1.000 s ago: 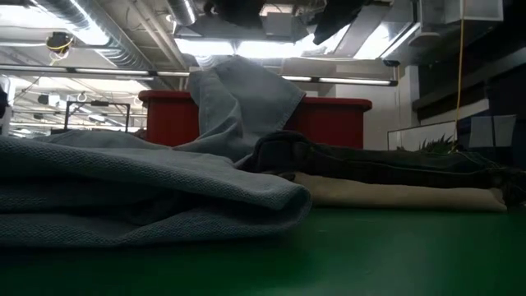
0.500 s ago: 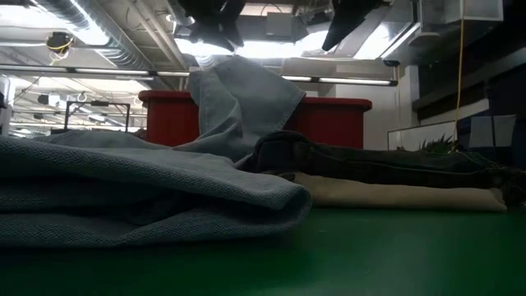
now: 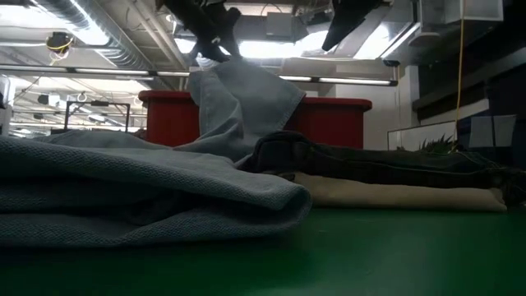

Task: Fold Laundry from Bin
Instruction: Fold the light blue jeans

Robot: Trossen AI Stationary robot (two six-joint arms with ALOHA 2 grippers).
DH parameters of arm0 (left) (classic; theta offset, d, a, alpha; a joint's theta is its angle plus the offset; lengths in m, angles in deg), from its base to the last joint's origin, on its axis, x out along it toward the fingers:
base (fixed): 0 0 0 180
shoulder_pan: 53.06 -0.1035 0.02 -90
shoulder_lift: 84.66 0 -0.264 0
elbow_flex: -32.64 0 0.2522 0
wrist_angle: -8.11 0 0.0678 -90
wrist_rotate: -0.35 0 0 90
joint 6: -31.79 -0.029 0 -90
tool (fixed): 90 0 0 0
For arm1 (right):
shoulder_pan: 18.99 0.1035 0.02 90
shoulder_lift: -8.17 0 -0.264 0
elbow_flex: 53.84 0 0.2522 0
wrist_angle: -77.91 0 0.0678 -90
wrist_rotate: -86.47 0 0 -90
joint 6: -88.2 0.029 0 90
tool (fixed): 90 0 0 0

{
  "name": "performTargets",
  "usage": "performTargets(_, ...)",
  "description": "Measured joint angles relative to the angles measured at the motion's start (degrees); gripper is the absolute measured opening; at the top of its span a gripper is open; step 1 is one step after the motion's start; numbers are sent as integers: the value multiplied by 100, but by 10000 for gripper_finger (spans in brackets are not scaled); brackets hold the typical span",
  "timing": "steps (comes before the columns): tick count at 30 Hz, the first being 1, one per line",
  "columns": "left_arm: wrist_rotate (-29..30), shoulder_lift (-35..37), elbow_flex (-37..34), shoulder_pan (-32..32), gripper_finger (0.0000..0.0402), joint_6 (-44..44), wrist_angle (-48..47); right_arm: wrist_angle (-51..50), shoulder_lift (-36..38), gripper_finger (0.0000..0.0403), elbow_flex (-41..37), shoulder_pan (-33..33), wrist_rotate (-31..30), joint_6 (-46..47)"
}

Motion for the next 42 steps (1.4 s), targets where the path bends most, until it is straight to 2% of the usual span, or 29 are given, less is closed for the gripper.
performTargets(3, -537, 1, -21, 55, 180, -9, 46, 0, 0, 179, 0, 0, -1, 0)
performTargets(6, -880, 0, -25, 163, 159, -20, 88, 1, 0, 179, 0, 0, -17, -2)
performTargets(9, -985, 1, -25, 279, 117, -21, 47, 2, 0, 179, 0, 0, -22, -2)
performTargets(14, -1372, 2, -27, 527, 16, -20, 41, 2, 10, 179, 0, 0, -22, -2)
performTargets(16, -1799, 2, -27, 632, 11, -27, 38, 3, 64, 179, 0, 0, -23, -2)
performTargets(23, -3864, 2, -30, 1255, 5, -215, -190, 67, 594, 179, 0, -4, -82, -2)
performTargets(26, -4235, 2, -30, 1691, 3, -387, -602, 229, 905, 179, 0, -4, -85, -2)
performTargets(31, -4077, 2, -32, 2599, 2, -1156, -1746, 645, 1267, 179, 2, -7, -92, -4)
performTargets(36, -3046, 2, -34, 3568, 2, -1536, -2397, 1005, 1271, 179, 2, -7, -92, -34)
performTargets(42, -2132, 2, -266, 4615, 1, -1543, -2306, 1168, 941, 179, 2, -7, -92, -71)
